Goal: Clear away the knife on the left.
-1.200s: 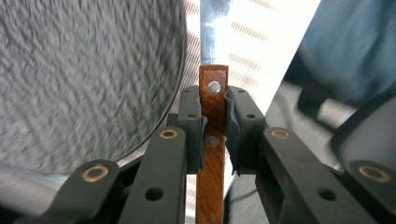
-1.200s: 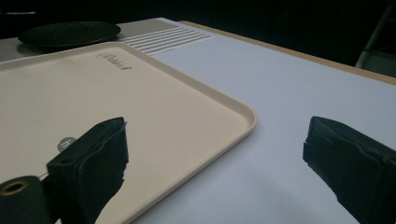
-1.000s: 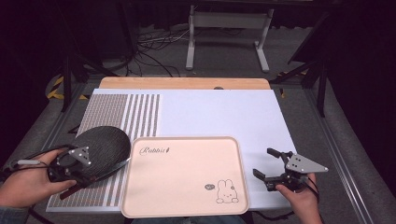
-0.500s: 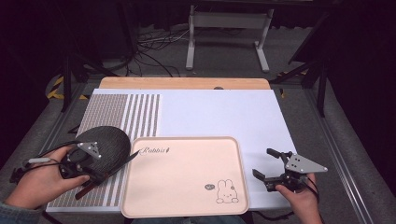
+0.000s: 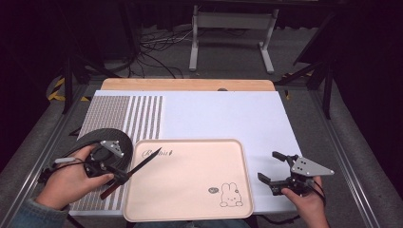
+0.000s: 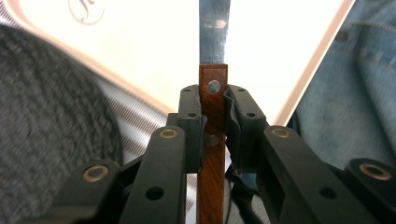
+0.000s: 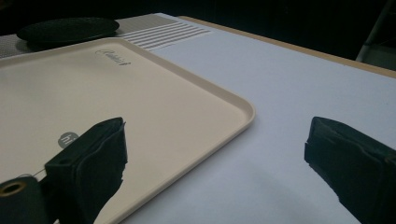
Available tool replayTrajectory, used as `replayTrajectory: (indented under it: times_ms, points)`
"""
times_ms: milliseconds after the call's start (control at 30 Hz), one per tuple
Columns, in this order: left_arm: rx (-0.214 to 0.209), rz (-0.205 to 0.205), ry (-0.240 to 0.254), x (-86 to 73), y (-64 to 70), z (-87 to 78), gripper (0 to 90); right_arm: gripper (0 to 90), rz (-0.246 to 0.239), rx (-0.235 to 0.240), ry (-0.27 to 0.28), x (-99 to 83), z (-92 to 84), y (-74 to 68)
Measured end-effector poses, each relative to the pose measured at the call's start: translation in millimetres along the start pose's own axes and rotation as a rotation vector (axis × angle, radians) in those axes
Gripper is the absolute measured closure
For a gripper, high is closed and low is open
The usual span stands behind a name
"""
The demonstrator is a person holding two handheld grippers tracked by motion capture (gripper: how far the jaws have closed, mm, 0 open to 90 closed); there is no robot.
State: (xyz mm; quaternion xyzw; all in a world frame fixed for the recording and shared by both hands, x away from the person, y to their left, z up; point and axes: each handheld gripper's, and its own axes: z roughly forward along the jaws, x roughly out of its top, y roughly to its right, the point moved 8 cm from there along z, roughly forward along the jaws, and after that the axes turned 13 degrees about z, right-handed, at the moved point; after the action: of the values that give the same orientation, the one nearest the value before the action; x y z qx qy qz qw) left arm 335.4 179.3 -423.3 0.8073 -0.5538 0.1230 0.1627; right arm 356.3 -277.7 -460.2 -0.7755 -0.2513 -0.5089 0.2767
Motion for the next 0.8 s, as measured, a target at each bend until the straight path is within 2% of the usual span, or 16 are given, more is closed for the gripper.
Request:
replayTrajectory:
  times_ms: [33,133,233,367,467,500,533,667,800]
  points:
    - [-0.008,-0.014,0.0,2.6,1.5,2.1,77.8,6.1,0.0,-0.004,-0.003,-0.2,-0.4,0.6]
    - [-0.04,-0.002,0.005,11.4,5.2,8.9,77.7,6.1,0.0,-0.007,-0.008,-0.9,-1.3,1.3]
    - [-0.048,-0.003,0.01,18.4,6.7,14.5,77.7,6.1,-0.007,-0.006,-0.014,-2.0,-1.2,1.9]
    - [-0.063,-0.027,0.019,26.3,9.3,22.0,77.8,6.2,-0.004,-0.003,-0.021,-3.6,-0.5,2.4]
    - [-0.071,-0.074,0.022,31.6,10.7,30.2,77.8,6.2,0.003,-0.005,-0.023,-4.1,-0.4,3.1]
    - [-0.071,-0.074,0.022,31.6,10.7,30.2,77.8,6.2,0.006,-0.004,-0.024,-4.3,-0.4,3.2]
    - [-0.069,-0.102,0.02,32.9,10.5,33.7,77.8,6.2,0.006,-0.004,-0.024,-4.3,-0.4,3.2]
    - [-0.074,-0.172,0.02,35.7,10.0,40.9,77.8,6.2,0.013,-0.002,-0.028,-5.2,-0.3,3.7]
    - [-0.084,-0.209,0.011,37.2,10.2,48.1,77.8,6.2,0.015,-0.004,-0.033,-5.9,-0.8,4.8]
